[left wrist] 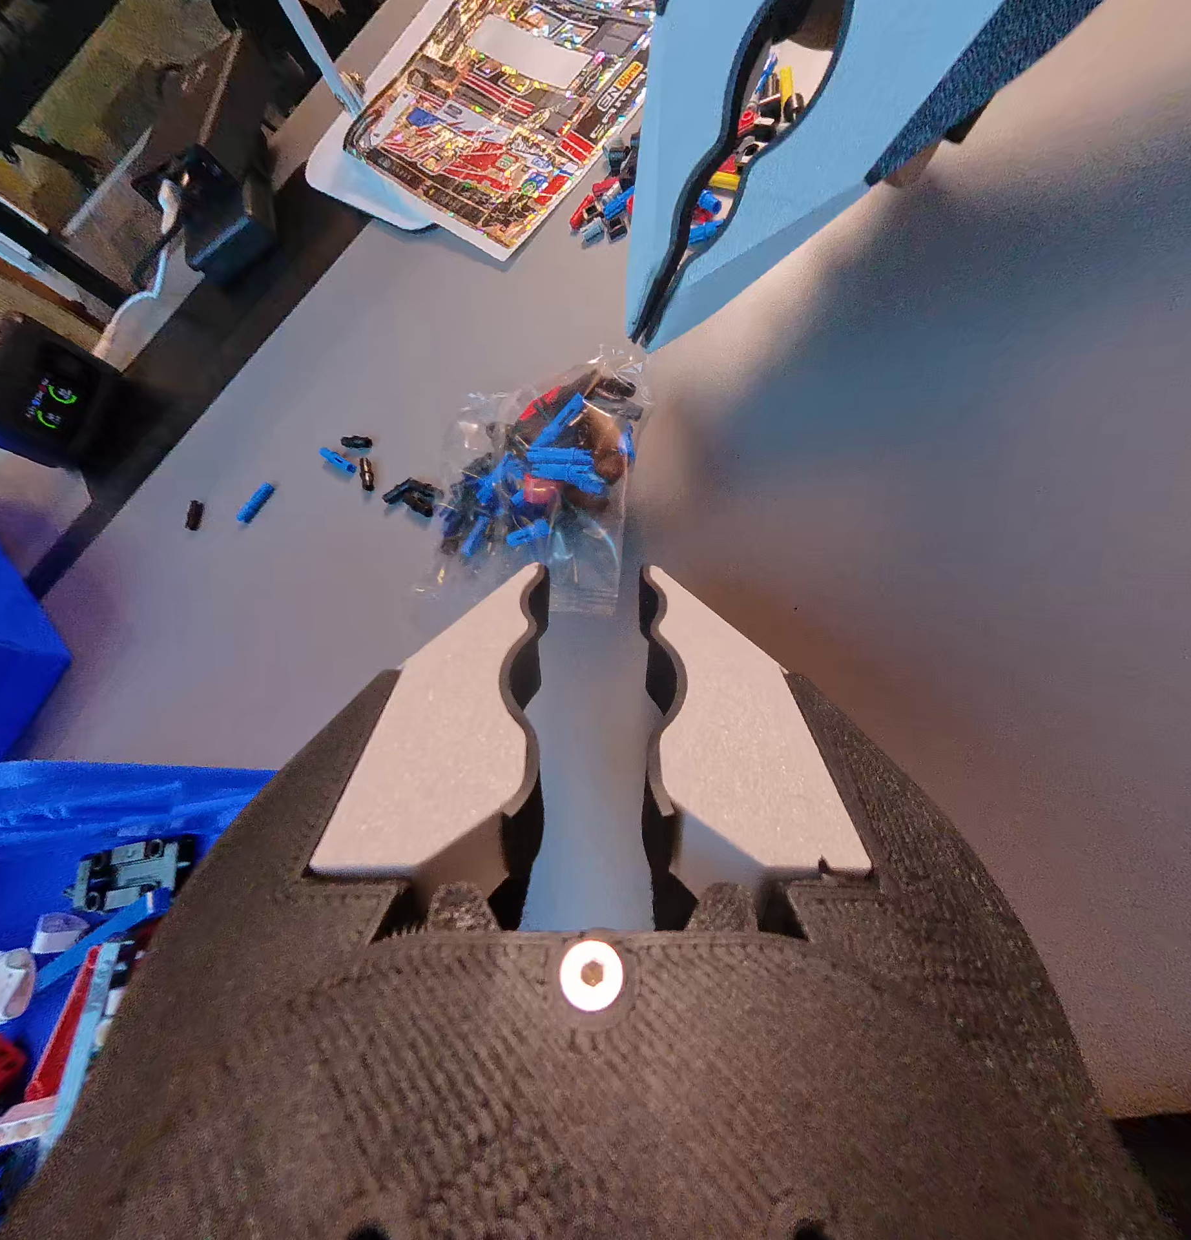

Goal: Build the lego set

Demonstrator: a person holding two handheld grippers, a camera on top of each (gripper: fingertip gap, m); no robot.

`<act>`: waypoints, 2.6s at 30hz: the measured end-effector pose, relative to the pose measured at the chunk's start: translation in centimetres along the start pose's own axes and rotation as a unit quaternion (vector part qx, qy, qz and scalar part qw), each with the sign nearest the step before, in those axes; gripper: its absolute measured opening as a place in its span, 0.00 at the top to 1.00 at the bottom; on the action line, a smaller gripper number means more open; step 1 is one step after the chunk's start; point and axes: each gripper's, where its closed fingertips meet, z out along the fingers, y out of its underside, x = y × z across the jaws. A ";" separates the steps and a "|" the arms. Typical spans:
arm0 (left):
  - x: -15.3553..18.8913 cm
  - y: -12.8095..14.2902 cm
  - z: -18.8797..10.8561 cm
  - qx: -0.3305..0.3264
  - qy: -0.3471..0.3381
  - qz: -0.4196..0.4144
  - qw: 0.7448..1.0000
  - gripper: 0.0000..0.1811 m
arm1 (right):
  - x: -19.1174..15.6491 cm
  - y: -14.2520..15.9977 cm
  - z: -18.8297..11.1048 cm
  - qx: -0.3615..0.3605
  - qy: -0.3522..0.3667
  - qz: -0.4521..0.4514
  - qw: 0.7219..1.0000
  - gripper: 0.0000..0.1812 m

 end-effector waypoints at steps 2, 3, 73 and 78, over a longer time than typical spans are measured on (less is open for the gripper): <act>-0.4 -0.2 -0.1 -0.001 -0.017 0.033 0.999 0.88 | 0.1 -0.2 -0.2 0.004 -0.013 0.012 1.000 1.00; -0.5 -0.2 -0.2 -0.004 -0.021 0.050 0.999 0.91 | 0.1 -0.3 -0.2 0.003 -0.019 0.016 1.000 1.00; -5.7 -7.8 -5.9 0.033 0.224 -0.079 0.971 1.00 | 6.3 -6.6 -6.2 -0.004 -0.220 0.216 0.951 1.00; -5.4 -8.8 -6.5 0.058 0.253 -0.097 0.961 1.00 | 6.7 -6.8 -6.9 0.010 -0.217 0.232 0.948 1.00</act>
